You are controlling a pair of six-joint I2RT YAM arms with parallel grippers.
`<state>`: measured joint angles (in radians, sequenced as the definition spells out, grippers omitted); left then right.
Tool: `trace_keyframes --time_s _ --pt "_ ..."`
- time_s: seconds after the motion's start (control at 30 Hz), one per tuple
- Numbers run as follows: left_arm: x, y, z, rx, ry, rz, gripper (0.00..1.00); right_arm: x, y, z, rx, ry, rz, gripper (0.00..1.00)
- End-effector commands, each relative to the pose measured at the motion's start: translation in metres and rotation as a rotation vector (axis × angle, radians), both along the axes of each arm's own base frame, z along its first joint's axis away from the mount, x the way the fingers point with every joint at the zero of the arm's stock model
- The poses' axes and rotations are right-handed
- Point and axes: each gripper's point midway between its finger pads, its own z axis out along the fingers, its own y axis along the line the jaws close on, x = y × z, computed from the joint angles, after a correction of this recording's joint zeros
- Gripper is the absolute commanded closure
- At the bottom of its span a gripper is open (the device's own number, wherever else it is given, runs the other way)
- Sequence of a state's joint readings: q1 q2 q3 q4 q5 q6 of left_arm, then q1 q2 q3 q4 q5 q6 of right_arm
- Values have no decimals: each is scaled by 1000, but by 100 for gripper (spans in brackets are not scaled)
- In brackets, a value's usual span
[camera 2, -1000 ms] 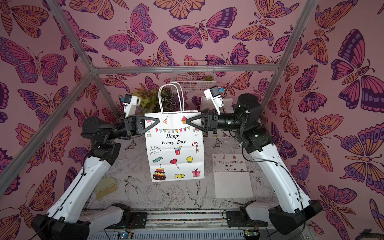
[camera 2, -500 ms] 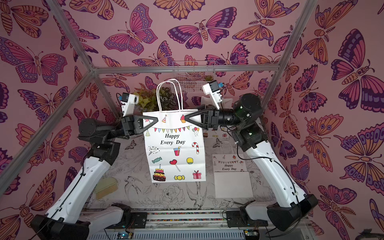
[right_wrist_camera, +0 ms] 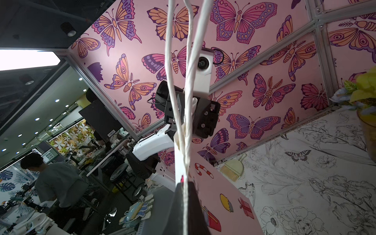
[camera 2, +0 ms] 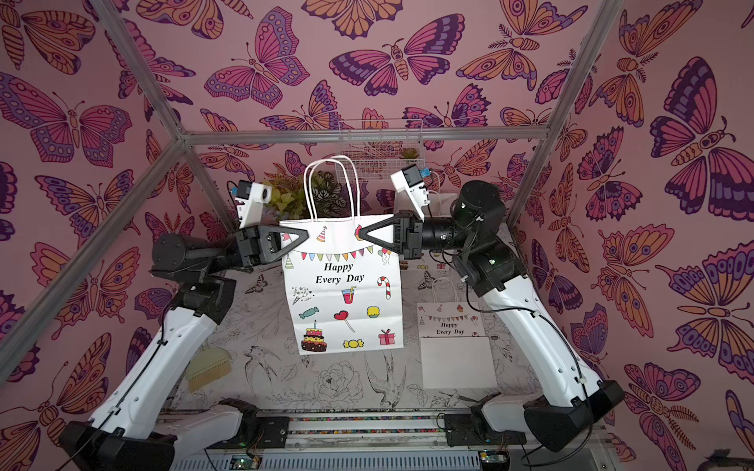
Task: Put away the paper bag
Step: Press the paper bag.
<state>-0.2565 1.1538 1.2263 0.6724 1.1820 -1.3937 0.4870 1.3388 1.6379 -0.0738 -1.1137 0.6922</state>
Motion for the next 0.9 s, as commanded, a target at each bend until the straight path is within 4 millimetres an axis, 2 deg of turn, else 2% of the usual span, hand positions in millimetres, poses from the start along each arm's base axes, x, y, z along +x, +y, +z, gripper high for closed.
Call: trace_keyframes --time_s 0.0,0.07,0.13,0.37,0.5,0.67,0.87 --pt "-3 2 9 -22 -46 12 65 5 -1 0 -11 -12 -21 100" --pt "-4 1 7 -18 -44 7 55 10 -2 -2 -13 -4 -36 100" --pt "-6 1 10 -25 -70 6 51 15 -4 -3 -14 4 -51 100" --pt "-11 1 7 -20 -78 -6 50 33 -16 -4 -5 28 -119 100" --pt "-10 1 5 -26 -73 4 52 37 -18 -6 -8 42 -124 100" --pt "-11 2 9 -41 -85 19 62 31 -17 -14 -32 59 -95 100" --pt "-7 0 -1 -9 -62 38 92 22 -20 -20 -56 65 -86 100"
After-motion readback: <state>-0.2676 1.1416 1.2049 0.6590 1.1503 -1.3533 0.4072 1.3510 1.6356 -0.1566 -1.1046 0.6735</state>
